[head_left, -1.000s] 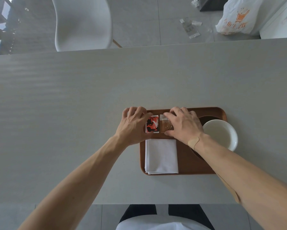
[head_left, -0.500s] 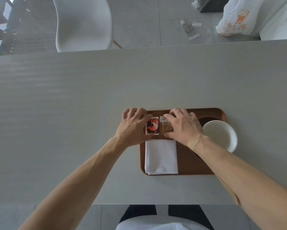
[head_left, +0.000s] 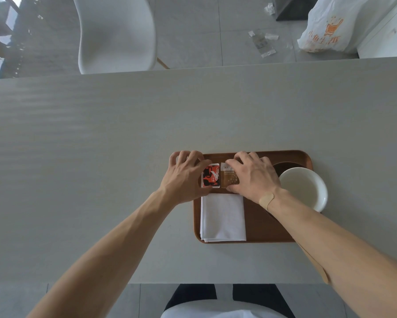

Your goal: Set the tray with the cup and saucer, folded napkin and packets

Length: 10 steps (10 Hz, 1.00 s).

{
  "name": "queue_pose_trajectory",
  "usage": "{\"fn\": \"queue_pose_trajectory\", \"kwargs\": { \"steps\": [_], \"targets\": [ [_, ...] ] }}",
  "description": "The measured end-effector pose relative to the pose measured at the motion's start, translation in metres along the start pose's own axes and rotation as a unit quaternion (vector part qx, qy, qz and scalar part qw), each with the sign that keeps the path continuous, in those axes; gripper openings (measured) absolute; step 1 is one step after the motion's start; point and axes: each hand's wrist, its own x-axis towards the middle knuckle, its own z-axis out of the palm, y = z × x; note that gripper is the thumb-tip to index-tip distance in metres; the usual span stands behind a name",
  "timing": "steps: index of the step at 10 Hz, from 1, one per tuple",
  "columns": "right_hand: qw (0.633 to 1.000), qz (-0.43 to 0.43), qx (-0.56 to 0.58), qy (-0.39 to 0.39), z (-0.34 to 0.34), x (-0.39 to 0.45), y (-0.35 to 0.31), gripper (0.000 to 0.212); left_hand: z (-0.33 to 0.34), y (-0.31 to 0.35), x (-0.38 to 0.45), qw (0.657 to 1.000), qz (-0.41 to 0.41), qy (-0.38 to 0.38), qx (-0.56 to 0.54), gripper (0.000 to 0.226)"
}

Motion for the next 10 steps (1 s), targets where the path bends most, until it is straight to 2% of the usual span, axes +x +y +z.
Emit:
{"fn": "queue_pose_trajectory", "kwargs": {
  "steps": [5, 8, 10],
  "targets": [
    [1.0, 0.002, 0.006, -0.001, 0.001, 0.001, -0.001, 0.067, 0.002, -0.001, -0.001, 1.0, 0.002, -0.001, 0.007, 0.071],
    [1.0, 0.001, 0.006, -0.03, -0.011, 0.0, -0.005, 0.079, -0.002, 0.002, -0.004, 1.0, -0.007, -0.011, 0.007, 0.075],
    [0.998, 0.022, 0.042, -0.032, -0.03, -0.014, -0.004, 0.064, -0.016, 0.001, -0.011, 0.997, -0.034, -0.049, -0.054, 0.071]
  ]
}}
